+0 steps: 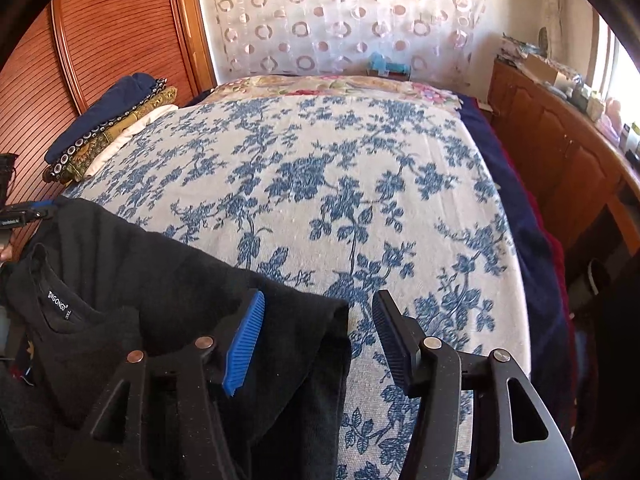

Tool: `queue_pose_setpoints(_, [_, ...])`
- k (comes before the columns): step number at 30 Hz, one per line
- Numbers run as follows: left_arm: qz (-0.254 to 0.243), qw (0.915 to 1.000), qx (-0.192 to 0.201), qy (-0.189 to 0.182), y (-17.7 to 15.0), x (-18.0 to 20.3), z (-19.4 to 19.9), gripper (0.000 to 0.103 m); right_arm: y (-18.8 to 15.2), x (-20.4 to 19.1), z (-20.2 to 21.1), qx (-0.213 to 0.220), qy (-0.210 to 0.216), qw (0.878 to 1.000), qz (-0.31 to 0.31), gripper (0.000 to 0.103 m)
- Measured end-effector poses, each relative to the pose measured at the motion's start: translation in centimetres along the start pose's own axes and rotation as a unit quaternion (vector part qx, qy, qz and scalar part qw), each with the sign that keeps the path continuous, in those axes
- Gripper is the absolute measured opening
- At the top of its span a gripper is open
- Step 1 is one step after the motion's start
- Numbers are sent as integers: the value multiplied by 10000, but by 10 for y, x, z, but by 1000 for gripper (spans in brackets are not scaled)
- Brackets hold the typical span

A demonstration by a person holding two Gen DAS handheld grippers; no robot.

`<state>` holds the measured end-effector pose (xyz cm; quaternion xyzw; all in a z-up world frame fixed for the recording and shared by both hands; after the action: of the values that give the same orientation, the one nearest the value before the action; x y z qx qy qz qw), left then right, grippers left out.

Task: Fold small clothes

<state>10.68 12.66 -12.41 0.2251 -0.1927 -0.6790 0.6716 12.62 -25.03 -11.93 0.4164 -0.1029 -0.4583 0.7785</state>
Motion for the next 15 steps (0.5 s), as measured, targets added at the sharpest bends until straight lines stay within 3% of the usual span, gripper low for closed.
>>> queue_pose_setpoints(8, [-38, 10000, 59, -34, -4, 4, 3, 62, -5, -1, 1, 9, 66, 9999, -110, 65])
queue_pose_setpoints(12, [-73, 9998, 84, -179, -4, 9, 2, 34, -8, -6, 0, 3, 155, 9999, -64, 64])
queue_pose_setpoints(14, [-88, 9992, 58, -379, -4, 11, 1, 19, -9, -10, 1, -12, 233, 9997, -6, 47])
queue_pose_setpoints(15, [-111, 9989, 37, -457, -6, 13, 2, 15, -11, -13, 1, -42, 362, 9993, 44, 29])
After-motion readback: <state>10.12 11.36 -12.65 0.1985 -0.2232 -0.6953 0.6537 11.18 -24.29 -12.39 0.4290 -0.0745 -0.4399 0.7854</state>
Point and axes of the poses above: each gripper's, at about its wrist camera, not at the fingertips, and z roughly against the way its jaws point, x to its right, y to its top, the point moved 2 cm from there along -z, roughly the way its jaws point, and after that the axes turned 15 degrees about y, right-handed, at the moved point
